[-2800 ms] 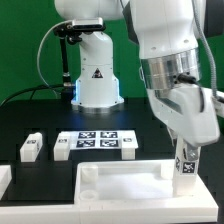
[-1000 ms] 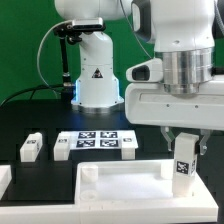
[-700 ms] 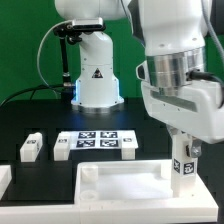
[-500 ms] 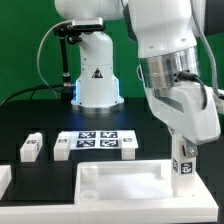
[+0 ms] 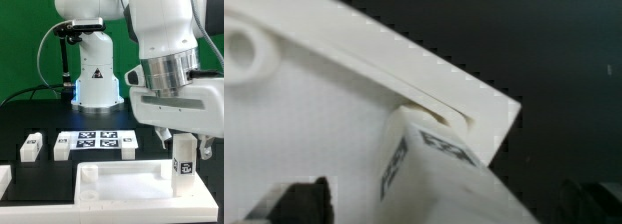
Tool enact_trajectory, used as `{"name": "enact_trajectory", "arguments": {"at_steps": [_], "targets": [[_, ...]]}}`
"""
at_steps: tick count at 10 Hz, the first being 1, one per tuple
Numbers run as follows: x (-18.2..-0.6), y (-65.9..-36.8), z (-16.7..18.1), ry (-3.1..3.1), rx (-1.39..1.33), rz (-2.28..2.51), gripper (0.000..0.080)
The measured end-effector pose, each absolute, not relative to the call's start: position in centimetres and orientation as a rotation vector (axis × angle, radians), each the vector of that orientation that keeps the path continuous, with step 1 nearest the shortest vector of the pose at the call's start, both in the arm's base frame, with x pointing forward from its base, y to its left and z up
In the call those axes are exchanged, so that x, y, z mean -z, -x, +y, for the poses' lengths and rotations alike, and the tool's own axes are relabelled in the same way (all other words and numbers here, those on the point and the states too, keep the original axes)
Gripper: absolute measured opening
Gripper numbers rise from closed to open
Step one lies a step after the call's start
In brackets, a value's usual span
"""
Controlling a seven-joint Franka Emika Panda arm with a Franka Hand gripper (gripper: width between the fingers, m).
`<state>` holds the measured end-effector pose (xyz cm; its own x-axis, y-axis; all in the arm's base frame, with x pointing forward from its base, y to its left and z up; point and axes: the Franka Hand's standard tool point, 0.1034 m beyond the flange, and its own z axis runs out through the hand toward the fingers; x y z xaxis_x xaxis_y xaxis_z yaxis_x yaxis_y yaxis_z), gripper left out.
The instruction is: Assemble desk
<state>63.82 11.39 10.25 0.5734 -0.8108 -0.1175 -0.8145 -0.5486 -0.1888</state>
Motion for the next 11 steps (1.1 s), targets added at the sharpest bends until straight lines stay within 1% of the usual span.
{"name": "enact_trajectory", "arguments": {"at_steps": [4, 5, 6, 7, 9, 10, 11], "targets": [[-10.1, -63.6, 11.5, 2.732, 0.028, 1.045, 0.0649], [-10.2, -63.8, 11.3, 2.889, 0.092, 0.708, 0.0649], [-10.2, -64.6, 10.9, 2.975, 0.185, 0.395, 0.0649], [-10.0, -64.9, 10.3, 3.006, 0.222, 0.177, 0.0649], [-10.0, -64.9, 10.4, 2.992, 0.213, 0.271, 0.0649], [-10.0, -64.9, 10.4, 2.984, 0.209, 0.318, 0.0536], [-10.0, -64.9, 10.4, 2.967, 0.202, 0.411, 0.0351]]}}
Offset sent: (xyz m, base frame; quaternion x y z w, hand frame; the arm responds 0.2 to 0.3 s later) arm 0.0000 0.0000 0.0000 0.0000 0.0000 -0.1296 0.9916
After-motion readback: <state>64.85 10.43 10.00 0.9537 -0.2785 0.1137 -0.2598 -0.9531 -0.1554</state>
